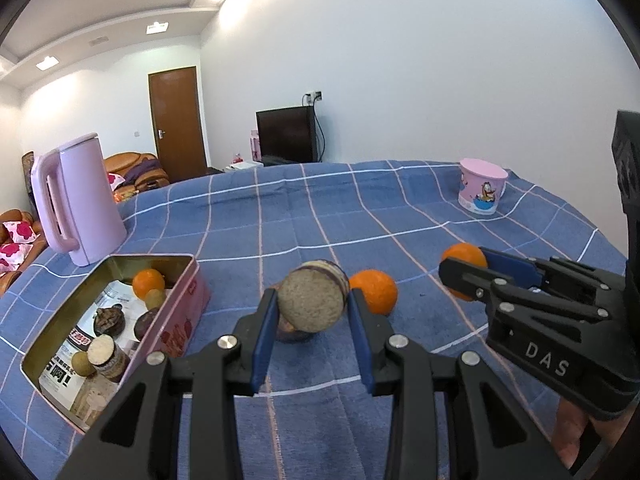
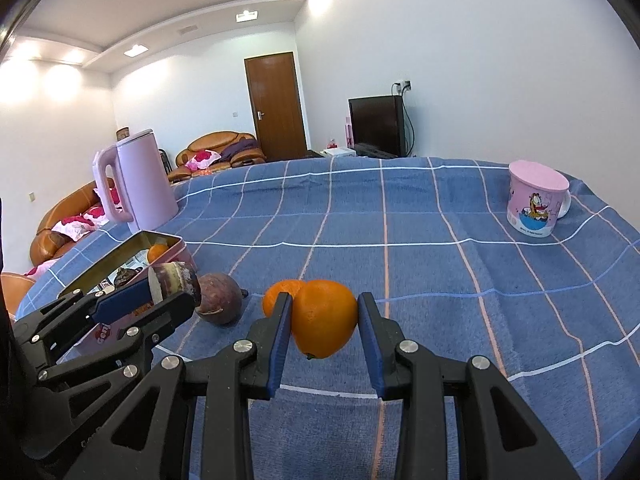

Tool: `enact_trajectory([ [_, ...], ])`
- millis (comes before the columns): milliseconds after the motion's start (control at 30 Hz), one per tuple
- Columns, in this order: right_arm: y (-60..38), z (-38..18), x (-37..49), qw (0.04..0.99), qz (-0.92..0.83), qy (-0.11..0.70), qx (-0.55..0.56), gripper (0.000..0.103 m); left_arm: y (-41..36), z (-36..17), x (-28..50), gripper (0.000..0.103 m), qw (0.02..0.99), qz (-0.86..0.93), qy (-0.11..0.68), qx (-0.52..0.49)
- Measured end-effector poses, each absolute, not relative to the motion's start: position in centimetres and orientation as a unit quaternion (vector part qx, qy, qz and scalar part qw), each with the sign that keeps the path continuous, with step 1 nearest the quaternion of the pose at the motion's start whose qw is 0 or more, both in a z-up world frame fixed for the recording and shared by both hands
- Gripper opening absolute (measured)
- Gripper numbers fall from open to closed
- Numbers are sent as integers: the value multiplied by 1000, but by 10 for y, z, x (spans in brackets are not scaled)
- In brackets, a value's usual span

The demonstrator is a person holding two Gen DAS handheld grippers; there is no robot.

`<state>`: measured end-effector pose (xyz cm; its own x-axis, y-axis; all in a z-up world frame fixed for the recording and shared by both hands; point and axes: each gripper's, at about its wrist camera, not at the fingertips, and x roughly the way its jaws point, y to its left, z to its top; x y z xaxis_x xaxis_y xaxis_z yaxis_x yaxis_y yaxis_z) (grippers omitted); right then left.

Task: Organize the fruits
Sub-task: 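Lift the cut piece in the left and orange in the right toward the tin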

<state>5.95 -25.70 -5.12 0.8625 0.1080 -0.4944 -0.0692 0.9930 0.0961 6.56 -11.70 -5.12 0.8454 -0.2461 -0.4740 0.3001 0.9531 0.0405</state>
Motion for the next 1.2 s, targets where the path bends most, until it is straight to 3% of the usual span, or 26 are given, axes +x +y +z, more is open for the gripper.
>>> enact_trajectory([
  [1200,-233,-39,39,981,47,189,-15,35,-97,-40,58,36,973,-110,192,59],
])
